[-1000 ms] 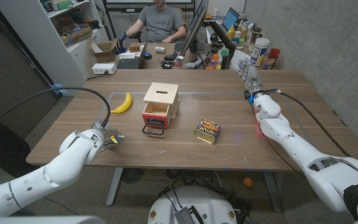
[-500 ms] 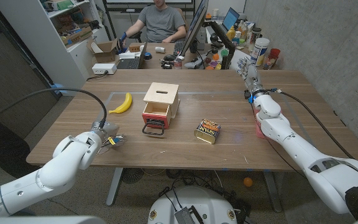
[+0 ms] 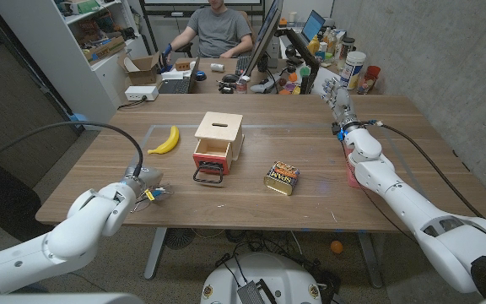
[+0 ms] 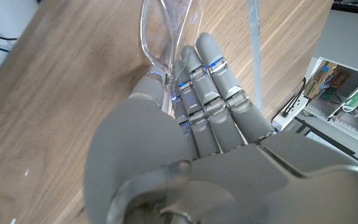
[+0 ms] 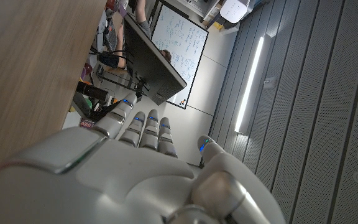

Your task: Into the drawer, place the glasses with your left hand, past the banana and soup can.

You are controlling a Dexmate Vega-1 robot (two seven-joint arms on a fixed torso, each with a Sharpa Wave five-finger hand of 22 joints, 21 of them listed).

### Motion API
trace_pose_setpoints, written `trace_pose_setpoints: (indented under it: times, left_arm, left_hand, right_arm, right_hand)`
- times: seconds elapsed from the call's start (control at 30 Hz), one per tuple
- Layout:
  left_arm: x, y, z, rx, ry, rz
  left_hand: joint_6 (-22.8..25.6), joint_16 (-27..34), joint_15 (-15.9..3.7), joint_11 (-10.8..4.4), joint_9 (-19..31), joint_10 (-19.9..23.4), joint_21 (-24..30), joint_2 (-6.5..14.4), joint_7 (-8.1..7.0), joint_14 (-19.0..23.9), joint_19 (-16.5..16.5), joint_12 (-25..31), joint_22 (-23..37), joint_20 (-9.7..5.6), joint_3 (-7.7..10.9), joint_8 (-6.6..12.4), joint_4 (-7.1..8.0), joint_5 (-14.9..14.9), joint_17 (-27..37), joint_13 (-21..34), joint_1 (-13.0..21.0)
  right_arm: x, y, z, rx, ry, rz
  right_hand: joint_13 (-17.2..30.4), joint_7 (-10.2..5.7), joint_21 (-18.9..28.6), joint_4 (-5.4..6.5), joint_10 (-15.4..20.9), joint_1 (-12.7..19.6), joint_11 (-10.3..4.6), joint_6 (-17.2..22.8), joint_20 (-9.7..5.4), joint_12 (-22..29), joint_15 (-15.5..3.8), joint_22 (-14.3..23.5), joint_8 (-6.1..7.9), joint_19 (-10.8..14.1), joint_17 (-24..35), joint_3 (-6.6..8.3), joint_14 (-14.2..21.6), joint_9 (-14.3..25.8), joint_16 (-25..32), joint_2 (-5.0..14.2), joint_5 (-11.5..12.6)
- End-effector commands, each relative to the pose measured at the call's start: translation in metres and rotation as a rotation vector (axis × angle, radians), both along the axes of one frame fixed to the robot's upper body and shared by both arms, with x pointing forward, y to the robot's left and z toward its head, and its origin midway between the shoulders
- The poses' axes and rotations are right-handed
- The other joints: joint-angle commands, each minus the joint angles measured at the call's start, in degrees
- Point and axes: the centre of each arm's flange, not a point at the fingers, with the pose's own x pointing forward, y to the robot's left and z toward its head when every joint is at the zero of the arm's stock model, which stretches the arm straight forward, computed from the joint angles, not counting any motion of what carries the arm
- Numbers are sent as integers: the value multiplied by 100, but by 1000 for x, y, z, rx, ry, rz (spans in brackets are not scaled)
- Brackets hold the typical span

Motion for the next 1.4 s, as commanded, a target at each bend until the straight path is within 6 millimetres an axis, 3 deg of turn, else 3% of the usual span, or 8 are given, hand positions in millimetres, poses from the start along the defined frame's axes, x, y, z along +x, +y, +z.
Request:
trace_pose_setpoints:
  times: [0.03,0.7,1.4]
  left_arm:
    - [-10,0,16,-4,-75,-16]
    - [-27,9,39,-22,-163,-5]
    - [-37,8,64,-13,-340,-43]
  left_hand:
    - [1070,34,-456,-688,9,716,38,218,-112,510,66,6,9,-2,78,8,43,0,32,29,323]
    - [1111,6,-450,-701,8,753,77,204,-108,560,60,-61,15,-14,89,-48,63,-17,37,39,341]
    - [1127,-41,-447,-692,11,766,114,194,-132,564,45,-136,16,-19,96,-116,83,-19,36,48,341]
  right_arm:
    - [-1,1,2,-9,-1,-4]
    - [6,10,5,-17,1,2]
    - [13,6,3,-11,9,-2]
  right_hand:
    - [18,18,14,11,46,-16,16,63,-109,-28,-1,18,-14,50,-5,44,47,14,12,410,-17]
    - [18,15,9,12,47,-14,4,61,-111,-29,-1,18,-17,45,-4,50,46,14,6,411,-17]
    - [18,16,6,12,55,-13,13,62,-118,-29,-3,18,-18,42,-4,56,48,14,1,412,-18]
